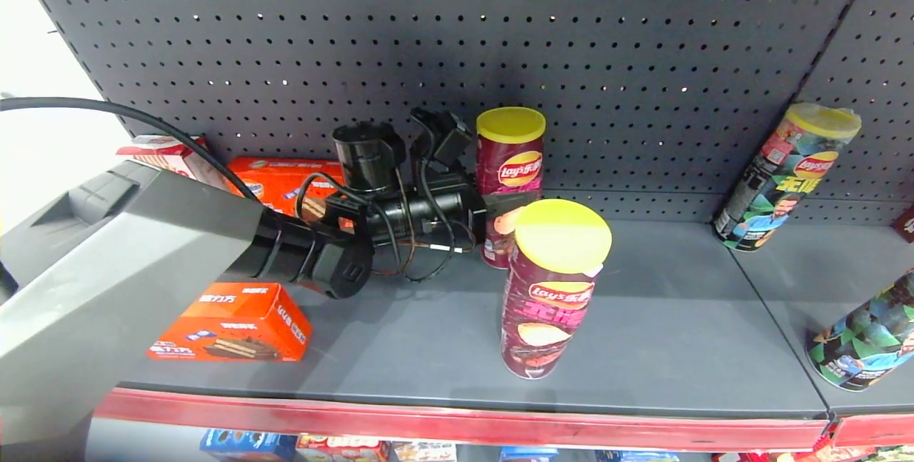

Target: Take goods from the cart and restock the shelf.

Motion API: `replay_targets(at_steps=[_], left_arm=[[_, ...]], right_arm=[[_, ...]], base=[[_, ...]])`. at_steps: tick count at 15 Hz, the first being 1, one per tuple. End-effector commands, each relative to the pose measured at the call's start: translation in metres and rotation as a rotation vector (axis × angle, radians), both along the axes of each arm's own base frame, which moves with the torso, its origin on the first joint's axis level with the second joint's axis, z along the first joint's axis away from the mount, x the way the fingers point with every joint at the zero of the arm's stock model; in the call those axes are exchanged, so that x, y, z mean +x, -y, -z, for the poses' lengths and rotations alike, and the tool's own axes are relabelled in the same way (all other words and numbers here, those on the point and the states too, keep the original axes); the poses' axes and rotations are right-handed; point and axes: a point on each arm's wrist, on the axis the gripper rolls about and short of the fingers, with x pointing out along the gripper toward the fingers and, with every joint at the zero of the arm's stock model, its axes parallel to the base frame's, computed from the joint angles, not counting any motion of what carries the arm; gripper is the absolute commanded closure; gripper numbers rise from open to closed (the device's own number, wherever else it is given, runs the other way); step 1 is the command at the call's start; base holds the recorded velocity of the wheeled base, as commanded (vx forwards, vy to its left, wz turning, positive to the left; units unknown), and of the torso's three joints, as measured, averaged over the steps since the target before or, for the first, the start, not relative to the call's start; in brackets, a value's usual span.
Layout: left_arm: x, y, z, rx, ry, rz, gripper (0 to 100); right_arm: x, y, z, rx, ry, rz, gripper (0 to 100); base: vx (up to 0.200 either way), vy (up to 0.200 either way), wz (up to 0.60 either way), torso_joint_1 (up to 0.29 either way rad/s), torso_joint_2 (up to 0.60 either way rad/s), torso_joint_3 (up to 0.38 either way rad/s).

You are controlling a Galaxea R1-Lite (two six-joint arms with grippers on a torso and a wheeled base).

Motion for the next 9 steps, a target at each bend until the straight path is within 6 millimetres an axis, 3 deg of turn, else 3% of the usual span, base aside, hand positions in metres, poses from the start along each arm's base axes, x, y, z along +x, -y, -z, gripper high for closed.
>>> replay_targets(at_steps=[1,4,5,9], left_arm=[[0.0042,0.0020,0.0104,0.009,-0.018,0.000,100],[0.0066,0.0032,0.0151,0.016,-0.014,-0.001,100],[0.0069,0.0033,0.0155,0.017,-0.013,-0.001,0],[0.0045,-0.0034,0.0129,0.024,-0.027,-0.015,0]], right_arm=[[0.0002,0.0000,-0.0001,0.000,-0.003,0.000,0],[0.0002,0.0000,-0.0001,0.000,-0.003,0.000,0],[0.0002,0.0000,-0.0001,0.000,-0.003,0.000,0],[0.0002,0.0000,-0.0001,0.000,-0.003,0.000,0]], base=[[0.000,0.000,0.00,0.000,0.00,0.000],[0.000,0.000,0.00,0.000,0.00,0.000],[0.000,0.000,0.00,0.000,0.00,0.000],[0.000,0.000,0.00,0.000,0.00,0.000]])
